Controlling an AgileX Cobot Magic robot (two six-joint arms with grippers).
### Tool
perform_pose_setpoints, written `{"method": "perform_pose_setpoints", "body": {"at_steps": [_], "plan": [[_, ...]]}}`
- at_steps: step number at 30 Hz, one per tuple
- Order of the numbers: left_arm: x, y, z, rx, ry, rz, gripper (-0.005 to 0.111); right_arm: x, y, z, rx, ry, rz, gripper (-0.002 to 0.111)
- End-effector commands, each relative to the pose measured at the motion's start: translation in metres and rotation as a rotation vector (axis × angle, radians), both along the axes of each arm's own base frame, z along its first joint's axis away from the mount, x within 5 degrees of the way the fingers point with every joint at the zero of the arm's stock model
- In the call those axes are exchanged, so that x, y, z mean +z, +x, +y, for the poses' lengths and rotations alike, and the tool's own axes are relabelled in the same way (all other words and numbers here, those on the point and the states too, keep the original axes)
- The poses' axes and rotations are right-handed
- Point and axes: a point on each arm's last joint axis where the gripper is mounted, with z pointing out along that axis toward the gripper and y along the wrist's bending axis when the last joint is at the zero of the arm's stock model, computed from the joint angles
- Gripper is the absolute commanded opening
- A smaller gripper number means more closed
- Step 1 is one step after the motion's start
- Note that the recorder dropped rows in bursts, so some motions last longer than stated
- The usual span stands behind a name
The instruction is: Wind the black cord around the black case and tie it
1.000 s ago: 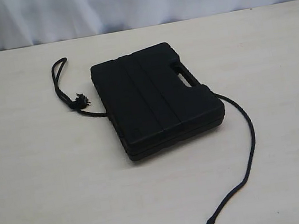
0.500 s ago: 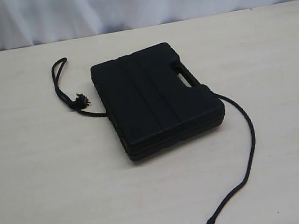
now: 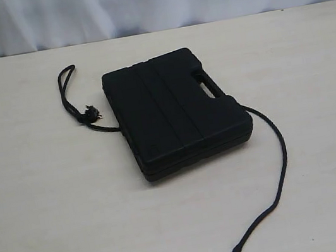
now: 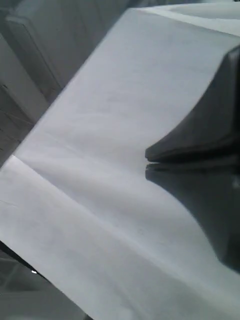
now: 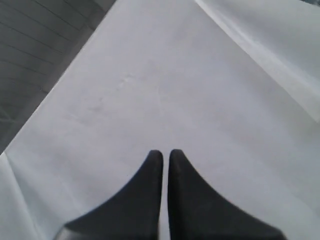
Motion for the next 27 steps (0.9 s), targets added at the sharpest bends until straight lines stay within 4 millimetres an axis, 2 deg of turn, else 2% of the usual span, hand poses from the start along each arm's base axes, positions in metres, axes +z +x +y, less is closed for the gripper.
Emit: {"method": "perform_pose_setpoints", "body": {"at_steps": [1,2,6,11,14,17,21,25,27], "plan": [[0.011,-0.009,0.0,-0.001,-0.009,-0.153,0.0,0.04,0.02,0.009,-0.017,-0.194,0.026,0.004],[0.016,-0.009,0.0,0.0,-0.009,-0.161,0.0,0.05,0.032,0.012,-0.005,-0.228,0.059,0.004],[0.04,-0.002,-0.001,0.0,0.011,-0.141,0.0,0.066,0.079,0.022,0.062,-0.324,0.197,0.004],[0.064,0.027,-0.006,0.002,0.107,0.018,0.0,0.066,0.146,0.036,0.176,-0.46,0.384,0.004],[0.071,0.048,-0.006,0.007,0.13,0.154,0.0,0.066,0.175,0.042,0.195,-0.608,0.474,0.004],[0.079,0.071,-0.005,0.011,0.129,0.294,0.0,0.065,0.198,0.038,0.142,-0.804,0.663,0.004],[0.096,0.104,-0.004,0.019,0.134,0.422,0.0,0.065,0.219,0.021,0.009,-0.949,0.95,0.004],[0.102,0.151,-0.002,0.05,0.2,0.655,0.0,0.064,0.235,0.011,-0.044,-1.03,1.141,0.004],[0.099,0.181,0.001,0.074,0.254,0.836,0.0,0.059,0.243,0.011,-0.018,-1.059,1.204,0.004]]}}
